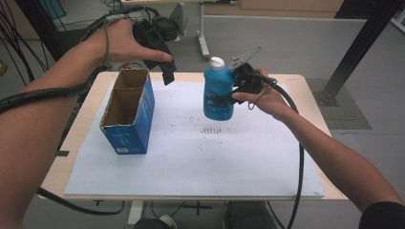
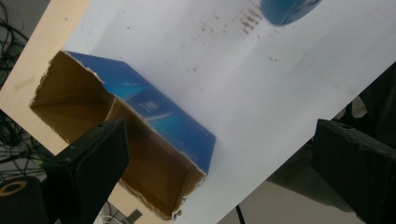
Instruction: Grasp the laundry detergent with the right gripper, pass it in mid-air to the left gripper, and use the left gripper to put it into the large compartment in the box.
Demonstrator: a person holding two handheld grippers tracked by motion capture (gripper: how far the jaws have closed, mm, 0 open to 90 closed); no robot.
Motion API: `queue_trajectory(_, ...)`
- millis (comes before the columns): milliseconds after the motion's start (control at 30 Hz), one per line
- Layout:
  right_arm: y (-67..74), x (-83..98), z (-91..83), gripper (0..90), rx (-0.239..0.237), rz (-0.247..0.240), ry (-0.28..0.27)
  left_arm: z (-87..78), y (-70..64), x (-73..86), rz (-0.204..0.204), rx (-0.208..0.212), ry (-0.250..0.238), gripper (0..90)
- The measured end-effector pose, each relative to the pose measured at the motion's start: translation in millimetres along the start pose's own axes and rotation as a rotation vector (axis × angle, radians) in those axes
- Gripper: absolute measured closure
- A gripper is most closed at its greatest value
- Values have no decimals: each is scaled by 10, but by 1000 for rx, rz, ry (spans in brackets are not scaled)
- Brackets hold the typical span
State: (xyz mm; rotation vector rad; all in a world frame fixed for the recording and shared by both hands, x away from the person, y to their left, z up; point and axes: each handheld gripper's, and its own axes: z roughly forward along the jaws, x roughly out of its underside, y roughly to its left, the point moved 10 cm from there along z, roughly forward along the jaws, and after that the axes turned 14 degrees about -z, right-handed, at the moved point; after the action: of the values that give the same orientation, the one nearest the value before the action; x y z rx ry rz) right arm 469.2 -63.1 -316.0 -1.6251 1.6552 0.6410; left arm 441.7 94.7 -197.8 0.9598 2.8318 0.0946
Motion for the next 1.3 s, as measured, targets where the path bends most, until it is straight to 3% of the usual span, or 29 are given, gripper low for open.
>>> queue_trajectory(167,76,-102,156,435,-30,-40,-14,-20,-32,-23,32,17,-7,53)
queue_trajectory(367,257,-238,406,435,-101,-121,-40,-41,-96,-22,86,38,-2,53)
queue_trajectory(567,385,-335,537,435,-147,-158,-63,-54,-163,16,122,55,5,54)
queue_trajectory(667,424,-361,588,435,-161,-166,-64,-45,-236,66,157,65,22,56)
queue_trajectory(933,525,-461,638,435,-185,-195,-92,51,-387,131,205,75,41,58)
queue_trajectory(1300,681,-574,665,435,-224,-235,-118,116,-487,180,224,90,49,53)
